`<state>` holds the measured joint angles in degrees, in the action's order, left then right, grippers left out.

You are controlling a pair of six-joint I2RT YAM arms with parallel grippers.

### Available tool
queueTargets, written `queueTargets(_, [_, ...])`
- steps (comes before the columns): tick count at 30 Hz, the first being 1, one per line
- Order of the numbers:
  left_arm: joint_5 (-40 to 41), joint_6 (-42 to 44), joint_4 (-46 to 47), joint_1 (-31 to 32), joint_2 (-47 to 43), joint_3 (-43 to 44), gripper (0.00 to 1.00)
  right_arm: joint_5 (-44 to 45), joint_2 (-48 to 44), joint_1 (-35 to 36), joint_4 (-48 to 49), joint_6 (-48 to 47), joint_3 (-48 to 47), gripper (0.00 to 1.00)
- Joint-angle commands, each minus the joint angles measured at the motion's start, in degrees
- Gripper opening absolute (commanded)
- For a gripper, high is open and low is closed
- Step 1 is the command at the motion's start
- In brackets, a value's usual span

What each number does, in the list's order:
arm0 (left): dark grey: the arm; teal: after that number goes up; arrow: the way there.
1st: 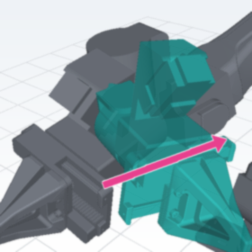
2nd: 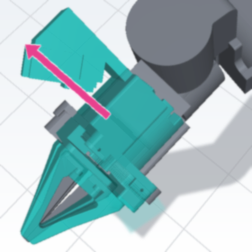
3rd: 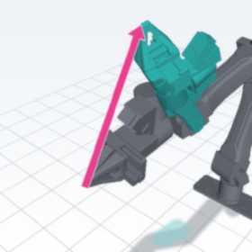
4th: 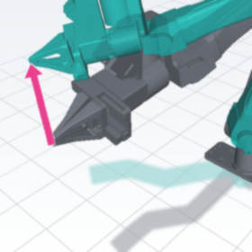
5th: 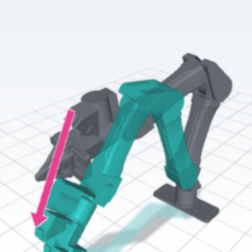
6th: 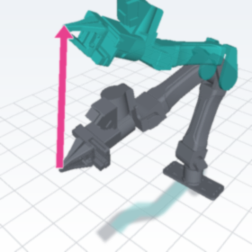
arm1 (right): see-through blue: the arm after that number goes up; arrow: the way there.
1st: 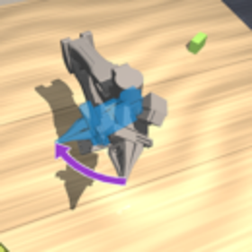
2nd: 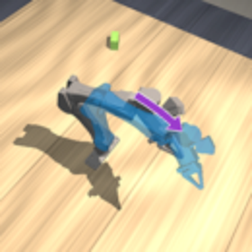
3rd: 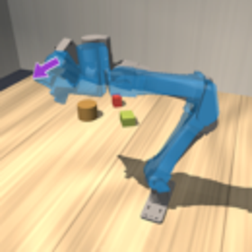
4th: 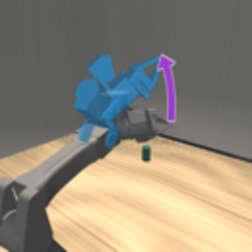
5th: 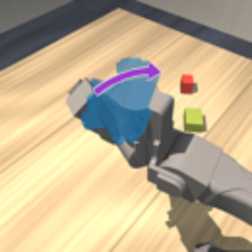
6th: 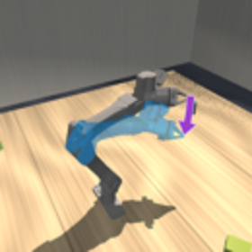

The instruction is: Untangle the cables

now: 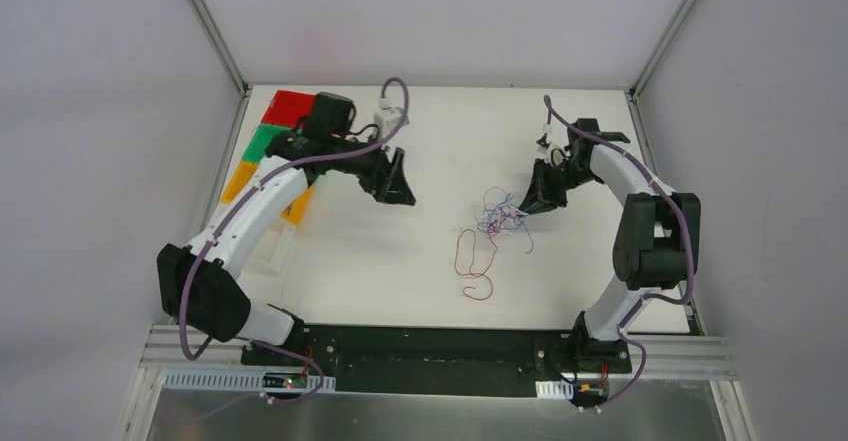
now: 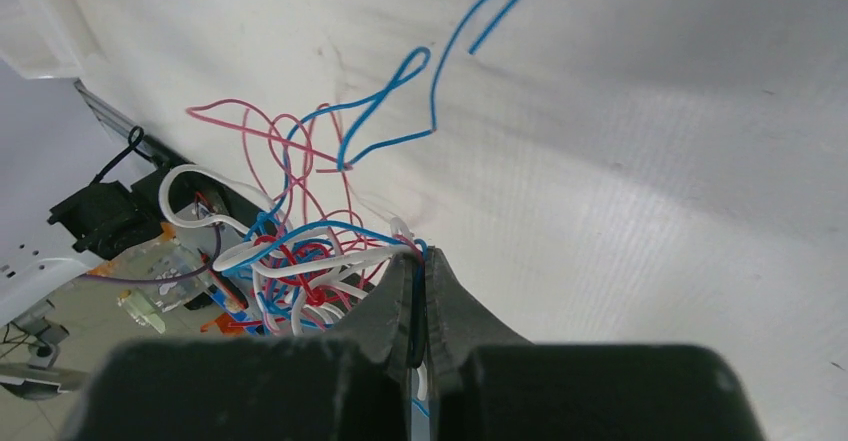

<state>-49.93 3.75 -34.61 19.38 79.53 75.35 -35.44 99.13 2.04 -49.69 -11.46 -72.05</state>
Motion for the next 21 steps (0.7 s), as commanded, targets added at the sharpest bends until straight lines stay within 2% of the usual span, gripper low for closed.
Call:
queueTargets(1, [2.1,-0.9,5.7,9.3,6.0,2.4,0.72,-4.6,-3.1,3.9,-0.2,2.5,-3.4,0.0])
queueTargets(6, [3.3,-13.1,16.8,15.9,13.7,4.6,0.71,-2.7,-3.8,7.0,0.4,4.0,-3.3,0.0])
queueTargets(9, [4.8,-16.6,19.0,17.6,18.1,7.1,0.7,-2.8,-4.0,8.0,0.3,4.1,-3.4,0.0])
queueTargets(13, [4.3,-12.3,18.6,17.7,20.3,8.3,0.7,-2.7,-4.4,8.6,0.0,4.0,-3.4,0.0])
queueTargets(21, [-0.9,2.8,14.3,18.1,21.9,6.2,0.81,-4.2,-5.2,9.3,0.0,4.0,-2.3,0.0])
